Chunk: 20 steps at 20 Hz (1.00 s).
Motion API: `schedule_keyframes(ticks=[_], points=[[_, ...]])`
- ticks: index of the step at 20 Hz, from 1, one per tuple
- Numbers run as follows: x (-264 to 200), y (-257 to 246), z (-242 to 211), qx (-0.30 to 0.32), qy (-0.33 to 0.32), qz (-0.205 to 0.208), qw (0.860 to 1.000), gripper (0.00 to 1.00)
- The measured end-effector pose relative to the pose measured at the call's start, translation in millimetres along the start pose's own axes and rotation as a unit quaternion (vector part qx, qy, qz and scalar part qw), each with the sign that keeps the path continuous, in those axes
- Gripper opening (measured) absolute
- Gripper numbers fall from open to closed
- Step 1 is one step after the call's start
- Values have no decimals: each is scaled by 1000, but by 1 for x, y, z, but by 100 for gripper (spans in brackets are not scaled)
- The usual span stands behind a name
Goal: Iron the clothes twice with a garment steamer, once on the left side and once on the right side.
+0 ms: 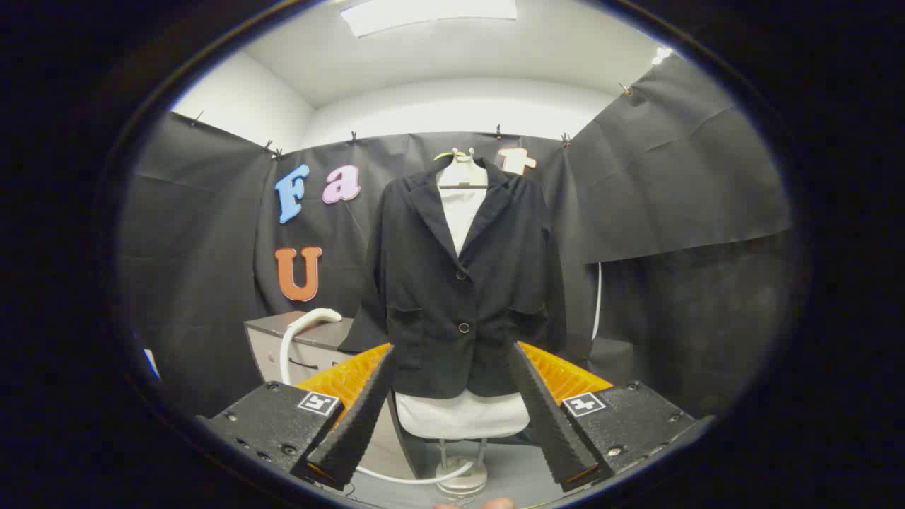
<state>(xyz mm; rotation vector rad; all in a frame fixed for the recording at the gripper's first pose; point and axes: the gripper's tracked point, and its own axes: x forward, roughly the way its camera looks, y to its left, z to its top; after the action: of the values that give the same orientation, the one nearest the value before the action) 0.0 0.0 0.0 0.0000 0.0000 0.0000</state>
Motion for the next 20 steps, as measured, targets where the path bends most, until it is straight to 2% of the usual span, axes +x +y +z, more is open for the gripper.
schedule_keyframes(ticks=[10,15,20], points=[[9,5,-1,-5,12,-3,1000,99],[11,8,2,-13,11,7,1000,100],[7,15,6,5,16,30,999,99]])
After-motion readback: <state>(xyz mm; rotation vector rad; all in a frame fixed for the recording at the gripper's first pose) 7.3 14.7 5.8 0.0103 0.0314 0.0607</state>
